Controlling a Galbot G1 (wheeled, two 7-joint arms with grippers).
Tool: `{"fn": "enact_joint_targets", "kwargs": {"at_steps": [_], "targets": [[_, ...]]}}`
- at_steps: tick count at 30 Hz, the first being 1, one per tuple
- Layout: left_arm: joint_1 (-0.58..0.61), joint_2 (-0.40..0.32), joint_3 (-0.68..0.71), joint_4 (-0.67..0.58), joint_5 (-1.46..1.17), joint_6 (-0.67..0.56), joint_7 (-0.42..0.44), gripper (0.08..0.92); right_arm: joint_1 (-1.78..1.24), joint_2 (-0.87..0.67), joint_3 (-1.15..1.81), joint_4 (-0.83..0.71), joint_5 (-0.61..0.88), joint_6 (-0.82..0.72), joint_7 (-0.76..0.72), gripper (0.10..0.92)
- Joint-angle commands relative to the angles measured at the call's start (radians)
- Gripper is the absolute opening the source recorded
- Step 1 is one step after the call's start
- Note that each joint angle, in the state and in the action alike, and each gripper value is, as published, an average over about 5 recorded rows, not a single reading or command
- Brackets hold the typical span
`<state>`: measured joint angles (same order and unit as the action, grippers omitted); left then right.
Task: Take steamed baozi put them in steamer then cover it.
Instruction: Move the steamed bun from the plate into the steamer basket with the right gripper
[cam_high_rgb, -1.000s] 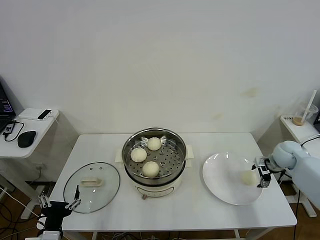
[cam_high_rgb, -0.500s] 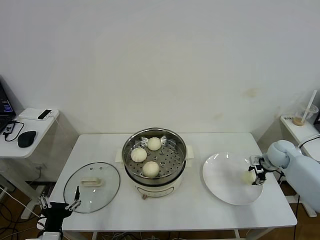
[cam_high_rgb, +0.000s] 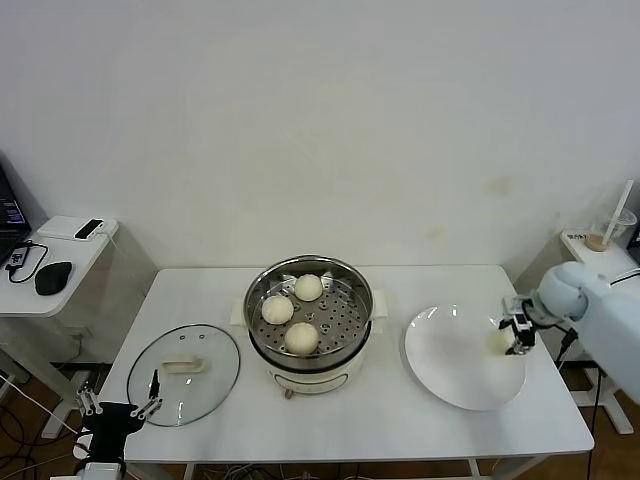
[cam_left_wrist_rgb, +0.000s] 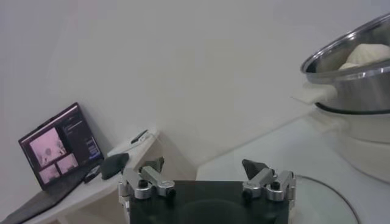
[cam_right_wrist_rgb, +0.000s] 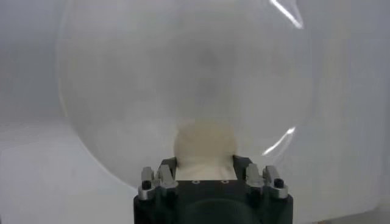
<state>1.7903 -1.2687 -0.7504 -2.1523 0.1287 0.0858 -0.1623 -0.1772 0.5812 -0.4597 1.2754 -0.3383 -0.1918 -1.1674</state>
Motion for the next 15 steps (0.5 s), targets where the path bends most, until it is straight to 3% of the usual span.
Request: {"fn": "enact_joint_targets", "kwargs": {"at_steps": [1, 15], "targets": [[0.001, 0.001, 0.003, 0.003, 0.0, -0.002, -0.002, 0.823, 0.366, -0.026, -0.238, 0.113, 0.181, -0.051, -0.005, 0.585], [-0.023, 0.008, 0.006, 0.029, -0.001, -0.004, -0.003, 0.823, 0.691, 0.252, -0.518, 0.208, 0.551, -0.246, 0.081, 0.595]]}}
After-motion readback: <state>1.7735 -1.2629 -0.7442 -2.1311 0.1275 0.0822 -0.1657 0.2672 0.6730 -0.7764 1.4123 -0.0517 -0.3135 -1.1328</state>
